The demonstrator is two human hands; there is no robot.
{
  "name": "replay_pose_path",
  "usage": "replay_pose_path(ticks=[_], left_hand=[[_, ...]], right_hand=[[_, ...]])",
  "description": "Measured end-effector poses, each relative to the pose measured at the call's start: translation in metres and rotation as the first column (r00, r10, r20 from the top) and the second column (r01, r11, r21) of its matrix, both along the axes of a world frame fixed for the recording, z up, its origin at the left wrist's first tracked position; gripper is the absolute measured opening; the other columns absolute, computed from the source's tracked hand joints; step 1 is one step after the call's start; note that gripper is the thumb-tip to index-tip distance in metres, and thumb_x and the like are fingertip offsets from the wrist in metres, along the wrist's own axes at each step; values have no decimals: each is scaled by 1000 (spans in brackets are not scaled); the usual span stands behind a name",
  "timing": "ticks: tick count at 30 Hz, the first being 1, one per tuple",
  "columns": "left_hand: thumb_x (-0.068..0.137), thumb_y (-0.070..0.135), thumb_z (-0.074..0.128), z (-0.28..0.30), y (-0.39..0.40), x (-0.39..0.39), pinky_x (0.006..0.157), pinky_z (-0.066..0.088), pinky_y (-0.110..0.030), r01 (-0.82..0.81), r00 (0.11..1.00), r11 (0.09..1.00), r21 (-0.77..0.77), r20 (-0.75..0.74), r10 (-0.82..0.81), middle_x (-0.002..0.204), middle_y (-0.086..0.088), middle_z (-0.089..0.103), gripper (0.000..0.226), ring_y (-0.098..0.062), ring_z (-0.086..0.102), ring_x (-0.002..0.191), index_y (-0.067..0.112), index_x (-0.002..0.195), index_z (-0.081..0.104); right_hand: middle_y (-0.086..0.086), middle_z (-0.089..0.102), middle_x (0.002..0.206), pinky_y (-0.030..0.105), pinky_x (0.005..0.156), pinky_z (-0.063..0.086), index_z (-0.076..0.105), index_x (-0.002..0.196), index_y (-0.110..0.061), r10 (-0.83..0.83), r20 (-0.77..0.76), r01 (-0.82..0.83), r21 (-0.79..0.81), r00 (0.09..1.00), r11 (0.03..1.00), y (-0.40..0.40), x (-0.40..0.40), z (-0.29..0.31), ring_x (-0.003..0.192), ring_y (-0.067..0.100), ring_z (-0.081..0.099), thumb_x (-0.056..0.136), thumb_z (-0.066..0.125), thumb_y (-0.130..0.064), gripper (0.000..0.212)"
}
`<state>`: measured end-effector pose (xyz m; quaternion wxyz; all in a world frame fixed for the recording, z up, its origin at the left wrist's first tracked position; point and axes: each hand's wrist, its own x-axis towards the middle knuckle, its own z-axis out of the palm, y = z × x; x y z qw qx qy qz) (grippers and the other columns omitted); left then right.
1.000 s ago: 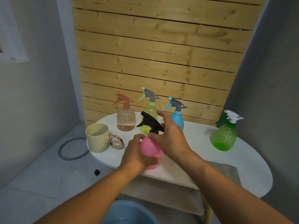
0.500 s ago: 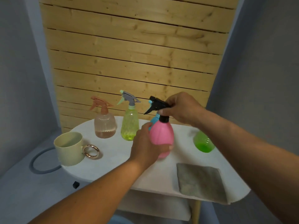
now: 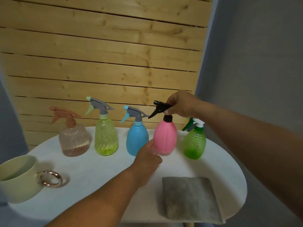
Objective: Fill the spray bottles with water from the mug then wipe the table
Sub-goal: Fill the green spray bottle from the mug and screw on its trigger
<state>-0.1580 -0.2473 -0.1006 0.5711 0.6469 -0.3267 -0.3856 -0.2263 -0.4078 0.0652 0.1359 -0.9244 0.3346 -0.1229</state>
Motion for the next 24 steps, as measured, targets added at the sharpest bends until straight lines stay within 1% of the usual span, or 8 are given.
replay_pose_path(ticks=[2,7,9,11,13,17,20,24], left_hand=[[88,-19,52,-6,-5,0,79,49,-19,7,1000,1000,12,-22,-6,135,11,58,78,-7,55,116,23,153,43],[91,-16,53,-17,-12,-3,65,46,-7,46,997,999,24,-61,-44,153,8,47,81,-11,48,132,24,159,34],[92,-14,55,-20,-15,-4,73,45,-9,69,996,997,36,-61,-67,158,7,43,82,-13,44,142,25,161,32],[92,-12,56,-23,-18,-6,91,44,-19,85,995,995,49,-65,-82,161,6,40,84,-14,40,147,24,162,28],[92,-12,56,-26,-20,-7,99,39,-25,96,993,994,55,-72,-92,163,5,37,87,-16,38,149,24,164,25],[93,-9,57,-29,-22,-7,102,37,-26,106,993,992,64,-61,-102,165,5,34,87,-18,36,151,25,165,22],[94,-8,58,-28,-22,-7,102,36,-25,116,993,991,66,-42,-113,165,6,33,85,-17,35,151,25,165,22],[95,-6,58,-28,-24,-9,100,36,-24,120,993,990,75,-18,-119,166,6,33,85,-17,35,151,25,165,22]], right_hand=[[-6,72,97,44,102,45,76,106,-28,-4,-15,4,-5,1000,1000,-7,0,-7,102,20,63,83,81,-38,25],[-8,73,96,43,104,42,77,103,-32,7,-34,-6,3,999,1000,-18,-2,-16,103,20,62,83,81,-38,21],[-10,73,94,42,103,41,76,99,-34,20,-55,-20,-9,998,1000,-22,-2,-18,102,20,62,84,80,-38,17],[-11,72,93,40,101,41,73,96,-37,32,-79,-34,-17,996,999,-25,-3,-20,102,20,62,84,79,-38,13],[-12,72,93,41,102,42,73,97,-38,35,-95,-37,-23,995,999,-27,-4,-23,102,20,62,85,79,-39,13],[-12,72,93,40,100,43,74,97,-37,26,-78,-26,5,997,1000,-30,-6,-25,100,19,61,84,80,-38,14],[-12,71,90,39,95,42,74,95,-36,38,-87,-37,7,996,999,-32,-7,-24,96,18,61,84,80,-38,13],[-11,71,91,39,95,42,74,97,-35,33,-82,-33,1,996,999,-35,-11,-24,95,18,61,84,80,-38,15]])
